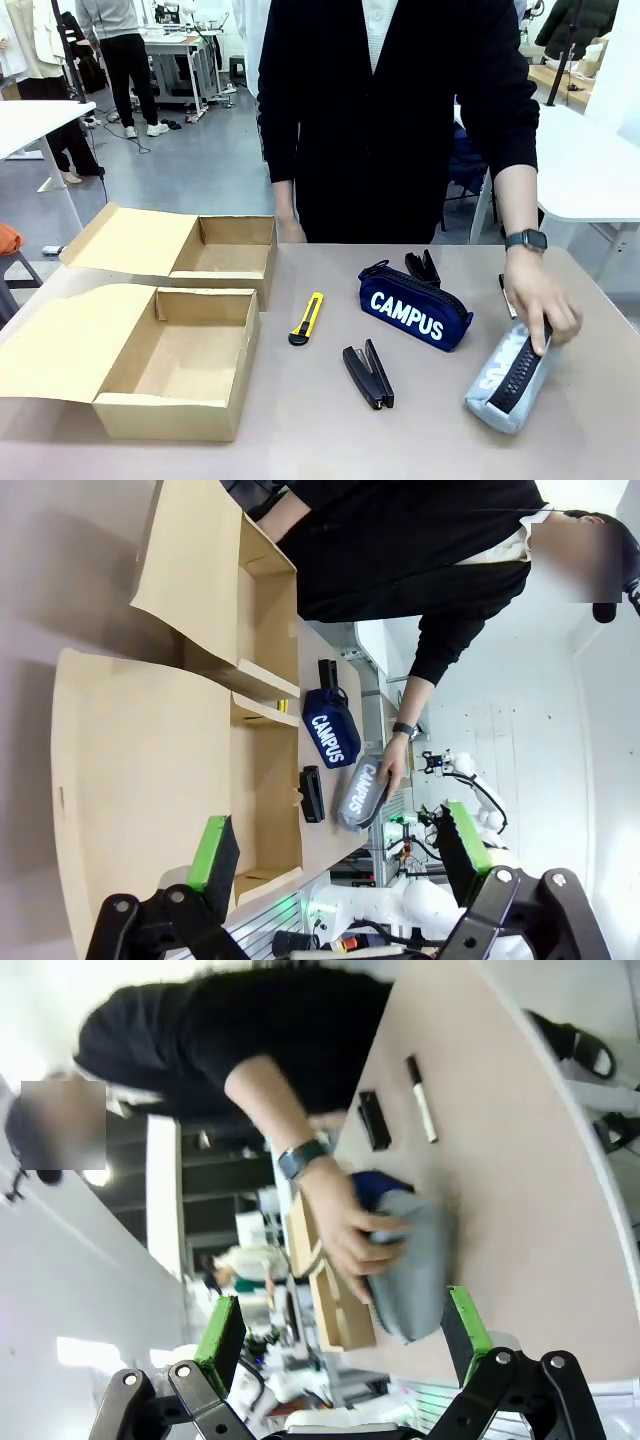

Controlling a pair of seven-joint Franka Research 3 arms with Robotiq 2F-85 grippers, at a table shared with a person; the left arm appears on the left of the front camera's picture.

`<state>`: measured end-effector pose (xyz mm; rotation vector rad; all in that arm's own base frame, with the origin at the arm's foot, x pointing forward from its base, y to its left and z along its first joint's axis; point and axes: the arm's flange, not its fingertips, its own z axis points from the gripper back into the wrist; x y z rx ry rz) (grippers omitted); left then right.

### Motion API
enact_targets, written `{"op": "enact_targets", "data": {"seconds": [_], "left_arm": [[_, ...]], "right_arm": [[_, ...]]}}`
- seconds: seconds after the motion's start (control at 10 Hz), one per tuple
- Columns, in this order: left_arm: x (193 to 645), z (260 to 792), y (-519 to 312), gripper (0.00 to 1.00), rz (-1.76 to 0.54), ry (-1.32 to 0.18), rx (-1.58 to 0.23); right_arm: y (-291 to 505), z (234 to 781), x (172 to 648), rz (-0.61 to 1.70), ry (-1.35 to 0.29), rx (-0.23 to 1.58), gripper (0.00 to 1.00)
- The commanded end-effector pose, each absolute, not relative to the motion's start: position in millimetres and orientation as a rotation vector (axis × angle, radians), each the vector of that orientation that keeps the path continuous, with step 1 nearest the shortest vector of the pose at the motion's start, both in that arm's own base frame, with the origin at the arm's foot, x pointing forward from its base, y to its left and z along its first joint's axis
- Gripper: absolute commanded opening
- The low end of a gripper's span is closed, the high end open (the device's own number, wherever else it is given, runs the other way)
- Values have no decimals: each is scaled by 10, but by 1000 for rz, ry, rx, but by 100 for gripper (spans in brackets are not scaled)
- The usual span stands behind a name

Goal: Place items inside the box.
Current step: Pick up a Pencil pouch or Stapler and place it inside the Mailer Box closest to the robot.

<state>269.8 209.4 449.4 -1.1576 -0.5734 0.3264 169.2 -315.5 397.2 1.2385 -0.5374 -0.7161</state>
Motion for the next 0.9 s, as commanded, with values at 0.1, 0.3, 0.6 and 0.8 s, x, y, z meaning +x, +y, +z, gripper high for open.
{"op": "enact_targets", "data": {"seconds": [0.1, 0.3, 0.6, 0.8], "left_arm": [[2711, 4493, 2093, 100, 309, -595, -1170], [2711, 4493, 2093, 100, 309, -595, -1170], [2711, 4493, 2093, 100, 309, -595, -1170], [2711, 4493, 2093, 100, 309, -595, -1170]], "right_arm": [[-3155, 3972, 1692, -716, -537, 1239, 100], [-3155, 3972, 1692, -716, -537, 1239, 100], [-2552, 4120, 1948, -586, -526, 1163, 100], [-1393, 4304, 2417, -236, -424, 1023, 100]]}}
